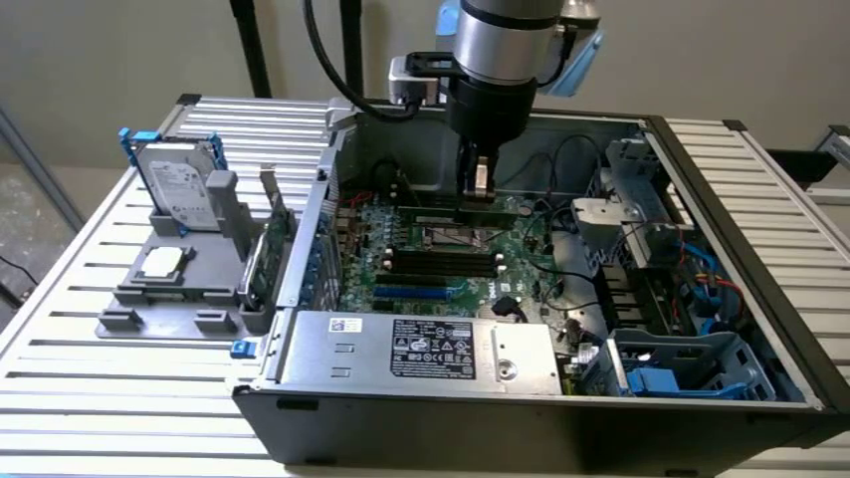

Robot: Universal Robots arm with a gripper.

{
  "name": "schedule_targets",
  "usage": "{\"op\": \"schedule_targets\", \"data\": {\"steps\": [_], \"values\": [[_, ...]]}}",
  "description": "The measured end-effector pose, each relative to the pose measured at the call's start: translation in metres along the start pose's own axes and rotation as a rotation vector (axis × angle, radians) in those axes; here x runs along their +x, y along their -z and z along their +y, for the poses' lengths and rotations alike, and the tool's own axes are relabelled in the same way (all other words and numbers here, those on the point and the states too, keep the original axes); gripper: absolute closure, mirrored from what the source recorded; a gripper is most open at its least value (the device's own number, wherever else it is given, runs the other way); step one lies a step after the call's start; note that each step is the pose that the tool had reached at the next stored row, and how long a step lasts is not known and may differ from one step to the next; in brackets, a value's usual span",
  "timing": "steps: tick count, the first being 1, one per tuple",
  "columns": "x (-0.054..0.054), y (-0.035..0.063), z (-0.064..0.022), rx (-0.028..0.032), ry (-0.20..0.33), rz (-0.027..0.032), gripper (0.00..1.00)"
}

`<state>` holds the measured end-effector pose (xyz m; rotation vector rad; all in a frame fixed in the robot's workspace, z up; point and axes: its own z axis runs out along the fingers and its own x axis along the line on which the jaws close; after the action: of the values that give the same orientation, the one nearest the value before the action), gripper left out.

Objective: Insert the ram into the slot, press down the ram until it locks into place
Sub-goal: 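Insert the ram into the slot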

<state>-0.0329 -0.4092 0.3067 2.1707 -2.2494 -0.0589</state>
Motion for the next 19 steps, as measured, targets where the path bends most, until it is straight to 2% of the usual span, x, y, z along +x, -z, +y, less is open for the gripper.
{"op": "schedule_targets", "data": {"steps": [19], "values": [[0.001,-0.0345,-0.0013,0.0000,0.000,0.0000,0.87]]}}
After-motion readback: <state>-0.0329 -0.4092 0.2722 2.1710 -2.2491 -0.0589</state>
